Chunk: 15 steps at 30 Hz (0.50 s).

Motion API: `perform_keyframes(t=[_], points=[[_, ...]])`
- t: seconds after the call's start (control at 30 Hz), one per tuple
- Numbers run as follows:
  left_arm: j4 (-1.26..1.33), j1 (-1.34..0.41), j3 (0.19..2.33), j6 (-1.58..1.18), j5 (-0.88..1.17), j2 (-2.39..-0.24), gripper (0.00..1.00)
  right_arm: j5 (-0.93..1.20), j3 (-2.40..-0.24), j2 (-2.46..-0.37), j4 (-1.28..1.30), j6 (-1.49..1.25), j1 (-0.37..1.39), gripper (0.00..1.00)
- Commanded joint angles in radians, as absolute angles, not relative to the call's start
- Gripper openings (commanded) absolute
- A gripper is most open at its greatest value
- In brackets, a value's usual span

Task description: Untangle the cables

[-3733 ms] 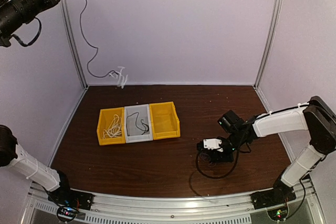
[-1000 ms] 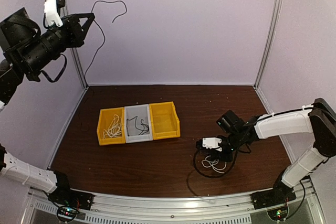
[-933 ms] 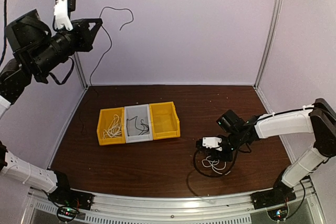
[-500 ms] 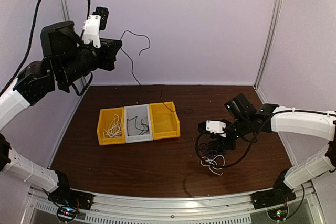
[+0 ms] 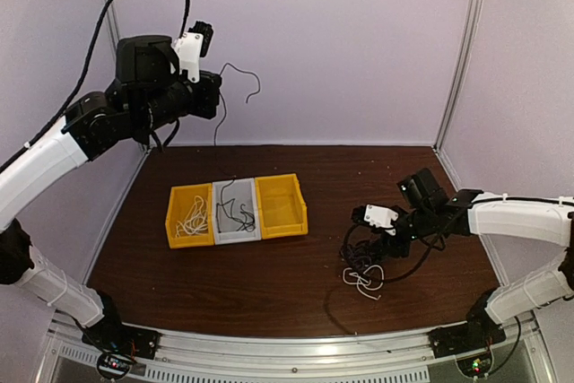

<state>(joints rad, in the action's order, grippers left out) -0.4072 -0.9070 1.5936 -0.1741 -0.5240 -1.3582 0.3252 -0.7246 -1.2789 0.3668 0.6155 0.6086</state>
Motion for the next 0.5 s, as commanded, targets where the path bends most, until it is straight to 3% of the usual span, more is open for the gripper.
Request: perform_keyframes(t=[0.0,0.47], points=[[-0.439,-0.839,1.685,-0.207,-0.463,-1.389,0.0,0.275,-0.696,-1.255,0.311,0.602,0.605,0.52],[-0.46,-0.754,1.705,-0.192,-0.444,-1.442,0.0,0.249,-0.685,-1.261,0.305,0.62,0.606,0.52]])
